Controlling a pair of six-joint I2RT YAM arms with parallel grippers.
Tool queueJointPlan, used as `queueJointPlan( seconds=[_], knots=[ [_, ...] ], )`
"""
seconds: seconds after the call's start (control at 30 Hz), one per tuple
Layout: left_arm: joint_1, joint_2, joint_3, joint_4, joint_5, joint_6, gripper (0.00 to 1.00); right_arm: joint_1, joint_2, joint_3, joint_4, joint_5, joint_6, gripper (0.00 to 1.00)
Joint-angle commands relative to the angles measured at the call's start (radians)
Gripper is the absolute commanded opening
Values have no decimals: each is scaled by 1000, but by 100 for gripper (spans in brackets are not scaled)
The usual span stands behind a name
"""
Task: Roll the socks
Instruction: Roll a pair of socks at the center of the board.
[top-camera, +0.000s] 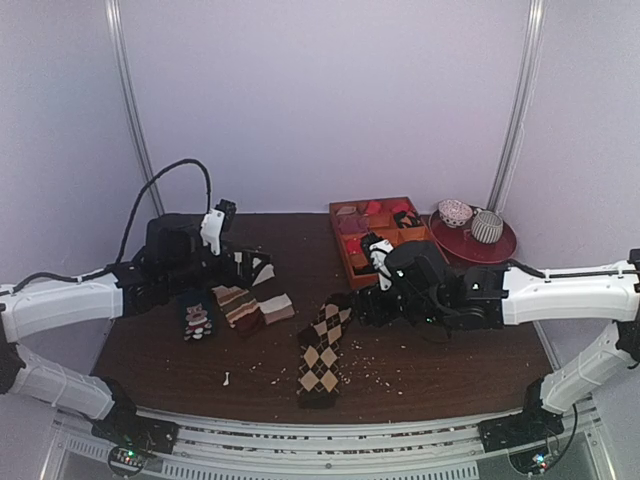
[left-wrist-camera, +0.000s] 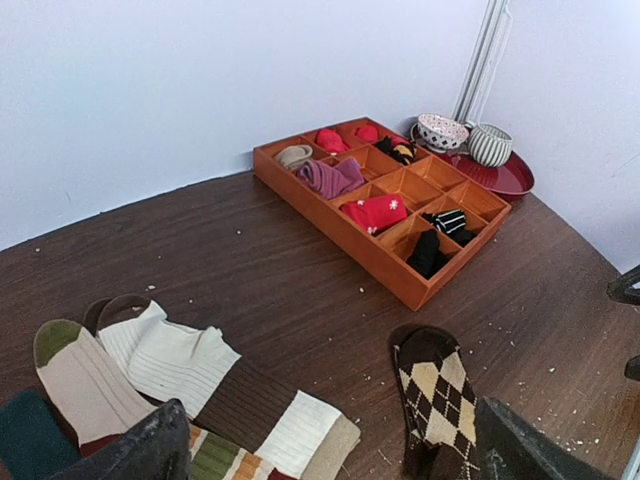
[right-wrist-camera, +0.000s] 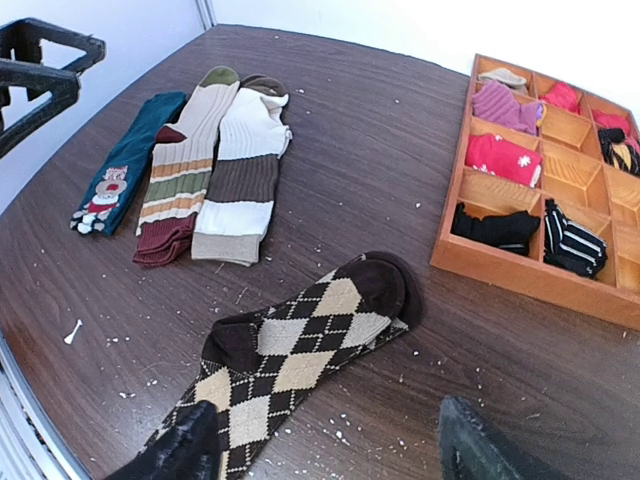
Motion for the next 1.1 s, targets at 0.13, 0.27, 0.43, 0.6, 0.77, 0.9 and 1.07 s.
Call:
queueJointPlan(
  seconds=[0.13, 0.27, 0.43, 0.6, 0.77, 0.9, 1.07],
  knots=[
    [-4, -84, -49, 72, 64, 60, 98, -16, -157, -163, 51, 54, -69, 100],
    [-29, -131, -116, 97, 86, 54, 98, -36, -240, -308, 194, -69, -101, 100],
    [-140, -147, -232, 176, 94, 43, 98, -30, -261, -530, 499, -387, -233, 96],
    [-232, -136, -321, 257, 94, 19, 98, 21, -172, -663, 800, -538, -374, 91],
    [-239, -136, -418, 371, 195, -4, 96, 65, -8, -632, 911, -606, -486, 90],
    [-243, -110, -445, 397, 205, -22, 95, 126, 122, -550, 912, -596, -580, 89],
    [-246, -88, -439, 389, 202, -24, 95, 150, 215, -514, 946, -614, -622, 88]
  ],
)
